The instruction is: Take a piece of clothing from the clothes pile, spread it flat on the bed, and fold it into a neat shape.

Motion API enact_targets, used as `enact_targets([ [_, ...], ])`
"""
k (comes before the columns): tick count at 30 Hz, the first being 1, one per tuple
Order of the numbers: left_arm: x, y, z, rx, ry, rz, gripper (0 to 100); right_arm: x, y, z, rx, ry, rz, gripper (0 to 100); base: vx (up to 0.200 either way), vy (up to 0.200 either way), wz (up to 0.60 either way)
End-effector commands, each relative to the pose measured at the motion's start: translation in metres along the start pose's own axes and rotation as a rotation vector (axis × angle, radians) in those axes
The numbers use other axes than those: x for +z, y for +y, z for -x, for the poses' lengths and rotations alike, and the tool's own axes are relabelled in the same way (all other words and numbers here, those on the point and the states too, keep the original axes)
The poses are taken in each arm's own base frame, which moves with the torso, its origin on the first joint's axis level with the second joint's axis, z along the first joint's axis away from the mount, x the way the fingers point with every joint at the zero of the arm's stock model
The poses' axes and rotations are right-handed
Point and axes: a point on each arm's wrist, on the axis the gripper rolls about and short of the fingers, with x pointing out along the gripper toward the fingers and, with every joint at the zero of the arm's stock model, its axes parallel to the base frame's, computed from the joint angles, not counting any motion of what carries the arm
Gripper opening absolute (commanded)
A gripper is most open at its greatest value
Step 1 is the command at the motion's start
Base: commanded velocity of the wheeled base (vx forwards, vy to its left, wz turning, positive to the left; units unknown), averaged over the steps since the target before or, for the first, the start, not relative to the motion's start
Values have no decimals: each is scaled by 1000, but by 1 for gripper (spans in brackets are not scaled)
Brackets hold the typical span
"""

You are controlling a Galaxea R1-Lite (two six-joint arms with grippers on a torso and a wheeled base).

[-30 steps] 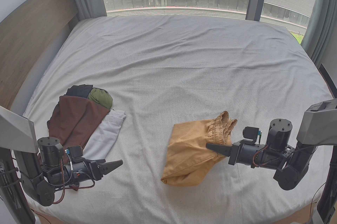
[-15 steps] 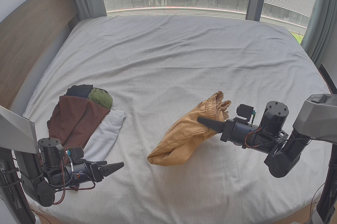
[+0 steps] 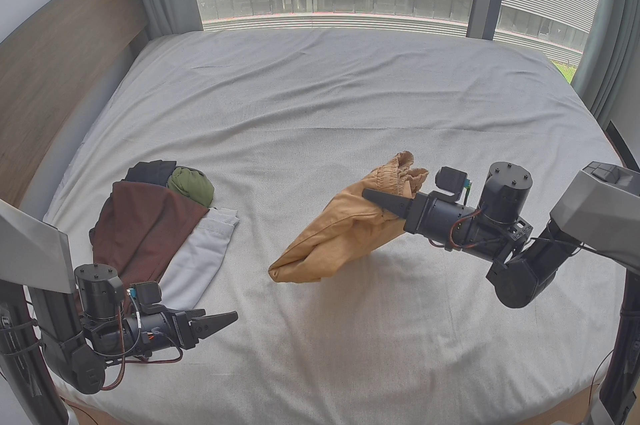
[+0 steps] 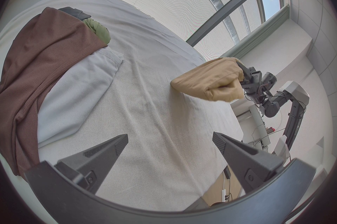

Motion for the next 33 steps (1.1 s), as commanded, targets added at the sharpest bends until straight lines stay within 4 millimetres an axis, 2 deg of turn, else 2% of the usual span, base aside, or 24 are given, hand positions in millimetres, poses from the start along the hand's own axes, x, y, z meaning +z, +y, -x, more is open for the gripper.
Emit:
enact_targets([
  [1,-2,1,0,3,9,6,100,14,-2,-16,18,-26,19,0,0,0,0],
  [15,-4,3,-2,7,18,13,100,52,-2,-50,29,-45,31,0,0,0,0],
  [33,-4,5,-2,12,20,18,100,61,-18,-79,22,-42,27,0,0,0,0],
])
